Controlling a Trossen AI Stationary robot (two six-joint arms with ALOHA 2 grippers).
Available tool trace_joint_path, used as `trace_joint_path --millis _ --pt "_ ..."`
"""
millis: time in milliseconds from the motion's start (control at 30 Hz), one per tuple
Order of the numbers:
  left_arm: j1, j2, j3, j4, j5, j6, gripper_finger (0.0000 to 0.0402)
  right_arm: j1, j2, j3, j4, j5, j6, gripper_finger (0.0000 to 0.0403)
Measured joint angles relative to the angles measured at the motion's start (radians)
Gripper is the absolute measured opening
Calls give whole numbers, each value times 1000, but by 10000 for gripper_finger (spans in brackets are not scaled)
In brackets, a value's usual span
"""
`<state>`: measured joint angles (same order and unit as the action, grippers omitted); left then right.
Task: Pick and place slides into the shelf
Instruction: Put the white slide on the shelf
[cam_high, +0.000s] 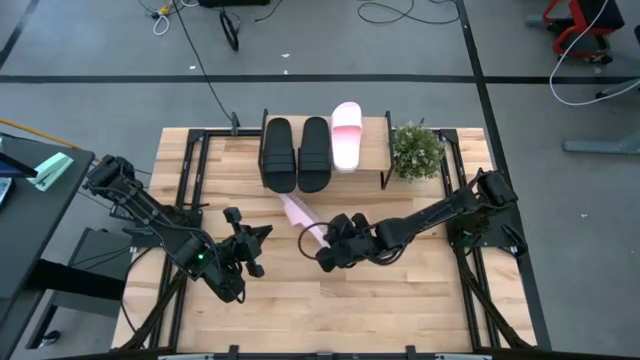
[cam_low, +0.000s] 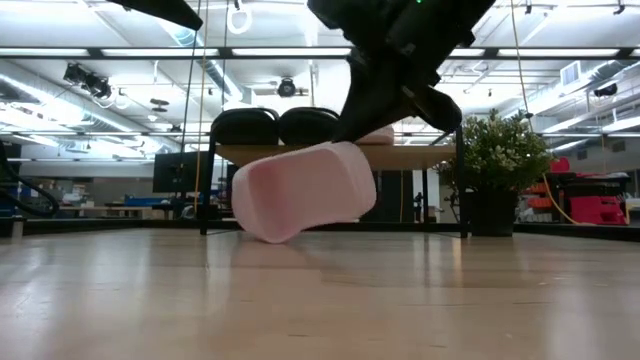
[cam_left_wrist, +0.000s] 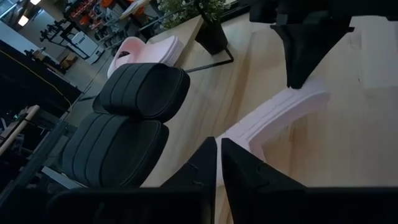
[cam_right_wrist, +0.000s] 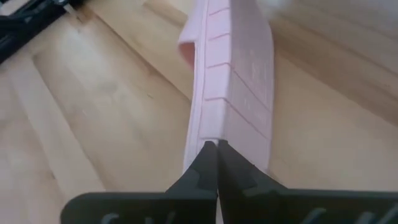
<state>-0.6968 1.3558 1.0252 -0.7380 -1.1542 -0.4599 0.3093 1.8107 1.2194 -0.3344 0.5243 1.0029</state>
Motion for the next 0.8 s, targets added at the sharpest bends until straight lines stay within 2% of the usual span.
trace_joint_path --millis 400,600,800 --pt "0 0 0 2 0 0 23 -19 8 1 -81 -10 -26 10" --pt "0 0 0 1 0 -1 32 -20 8 1 -80 -10 -109 35" --pt "0 0 0 1 0 -1 24 -20 8 1 -78 -10 -178 82"
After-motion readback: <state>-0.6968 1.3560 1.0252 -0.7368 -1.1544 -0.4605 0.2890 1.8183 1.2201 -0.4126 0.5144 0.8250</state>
